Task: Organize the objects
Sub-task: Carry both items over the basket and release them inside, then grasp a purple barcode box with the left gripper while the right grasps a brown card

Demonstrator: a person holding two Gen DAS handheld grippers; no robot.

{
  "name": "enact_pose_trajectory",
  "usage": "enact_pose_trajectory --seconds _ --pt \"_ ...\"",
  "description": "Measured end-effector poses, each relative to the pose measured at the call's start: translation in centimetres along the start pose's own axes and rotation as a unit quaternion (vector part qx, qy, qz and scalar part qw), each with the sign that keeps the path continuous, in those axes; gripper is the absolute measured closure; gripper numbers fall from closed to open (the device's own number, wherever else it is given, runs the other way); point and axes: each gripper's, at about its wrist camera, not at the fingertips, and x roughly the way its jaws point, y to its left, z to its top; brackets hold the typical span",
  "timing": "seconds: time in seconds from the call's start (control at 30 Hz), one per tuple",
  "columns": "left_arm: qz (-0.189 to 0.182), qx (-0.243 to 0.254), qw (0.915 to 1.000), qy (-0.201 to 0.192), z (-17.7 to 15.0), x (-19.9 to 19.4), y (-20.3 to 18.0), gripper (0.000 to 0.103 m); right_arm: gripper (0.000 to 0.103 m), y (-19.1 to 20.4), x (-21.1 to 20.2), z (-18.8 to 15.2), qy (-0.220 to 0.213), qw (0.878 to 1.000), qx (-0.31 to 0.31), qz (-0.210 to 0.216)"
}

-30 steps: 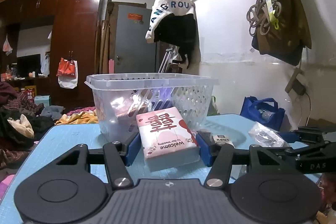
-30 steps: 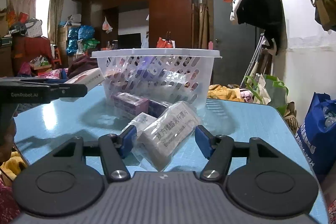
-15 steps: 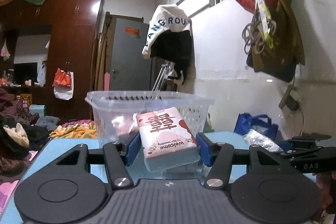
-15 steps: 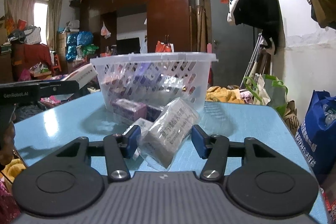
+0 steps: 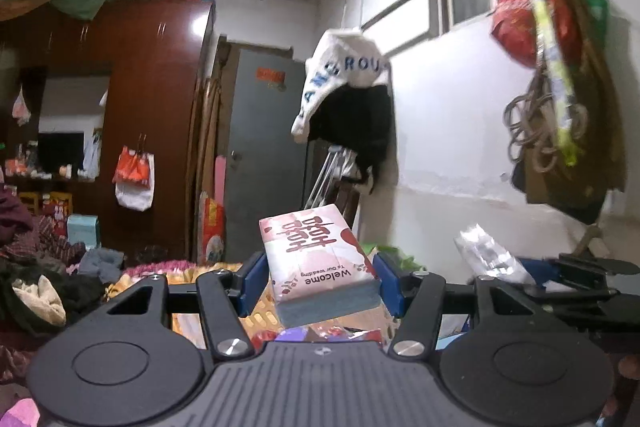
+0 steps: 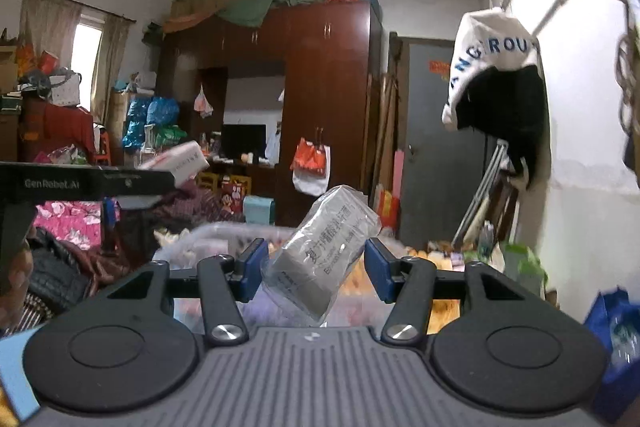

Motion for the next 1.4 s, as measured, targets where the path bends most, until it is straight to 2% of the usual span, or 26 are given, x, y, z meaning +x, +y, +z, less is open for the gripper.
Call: enact_pose_trajectory --seconds 0.07,0.13,0.17,0.2,0.23,0.27,0.3,0.33,0.4,0.47,0.53,0.6,0.63,0.77,0.87,0.93,1.1,1.3,1.33,1.4 --pt "0.011 -0.008 0.9996 0.024 0.3 2.2 0.3 0.042 0.046 -0.4 2.0 0.5 0.004 1.0 0.011 0.016" --pt "0.013 -0.014 0.9988 0.046 0.3 4.2 0.6 0.042 0.046 -0.4 4.1 0.8 0.016 1.0 0.002 0.014" --pt "0.011 -0.018 0.998 0.06 0.1 5.3 0.8 0.04 0.046 -0.3 4.7 0.6 0.023 1.0 -0.012 0.008" --pt "0.009 -0.02 0.9969 0.075 -0.2 6.4 0.9 0.034 0.042 0.0 5.4 0.4 0.026 0.999 -0.027 0.004" --pt "0.007 -0.021 0.9961 0.085 -0.5 7.2 1.1 0.03 0.035 0.2 6.0 0.0 0.022 0.999 -0.041 0.001" --pt "0.009 -0.022 0.9956 0.09 -0.8 7.8 1.3 0.024 0.014 0.4 6.3 -0.4 0.022 0.998 -0.05 -0.002" --pt "0.017 -0.025 0.995 0.095 -1.2 8.3 1.5 0.023 0.0 0.7 6.5 -0.7 0.022 0.998 -0.059 -0.012" --pt "0.022 -0.029 0.9943 0.1 -1.5 8.3 1.7 0.023 0.0 0.9 6.4 -1.1 0.018 0.997 -0.065 -0.023" --pt "0.016 -0.038 0.9949 0.092 -2.0 7.0 1.7 0.024 0.0 0.9 5.3 -1.5 0.017 0.998 -0.06 -0.012" --pt "0.005 -0.037 0.9974 0.062 -2.5 3.9 1.2 0.023 0.0 0.4 3.4 -1.9 0.015 0.999 -0.042 -0.001" --pt "-0.016 -0.024 0.9988 0.041 -3.7 0.7 0.0 0.015 0.0 -0.2 0.9 -2.9 0.016 1.0 -0.016 -0.002" --pt "-0.017 0.009 0.9985 0.051 -5.7 -1.3 -1.5 0.012 0.0 -1.1 0.0 -4.0 0.044 0.999 0.012 -0.017" --pt "-0.014 0.022 0.9977 0.062 -6.5 -1.5 -2.2 0.012 0.0 -1.7 -0.3 -5.1 0.076 0.997 0.027 -0.02" --pt "-0.02 0.042 0.9922 0.115 -9.6 -0.1 -3.5 0.012 0.001 -3.6 1.4 -8.3 0.186 0.981 0.054 -0.02" --pt "-0.024 0.028 0.9888 0.145 -10.8 1.3 -3.0 0.013 0.013 -4.6 2.7 -9.9 0.231 0.97 0.07 -0.017" --pt "-0.025 0.015 0.9869 0.159 -11.6 1.7 -2.4 0.013 0.016 -4.8 3.0 -10.5 0.244 0.966 0.085 -0.001" --pt "-0.027 0.016 0.983 0.181 -12.8 2.4 -2.6 0.013 0.018 -4.0 3.5 -11.4 0.27 0.961 0.063 0.015" --pt "-0.026 0.022 0.981 0.191 -13.3 3.3 -3.6 0.013 0.019 -3.0 3.3 -11.5 0.269 0.961 0.057 0.035" --pt "-0.026 0.022 0.9811 0.191 -13.3 3.3 -3.7 0.013 0.021 -2.7 3.2 -11.7 0.27 0.961 0.053 0.038" --pt "-0.025 0.019 0.9814 0.19 -13.3 3.3 -3.9 0.013 0.042 -1.9 3.1 -11.8 0.271 0.962 0.03 0.023"
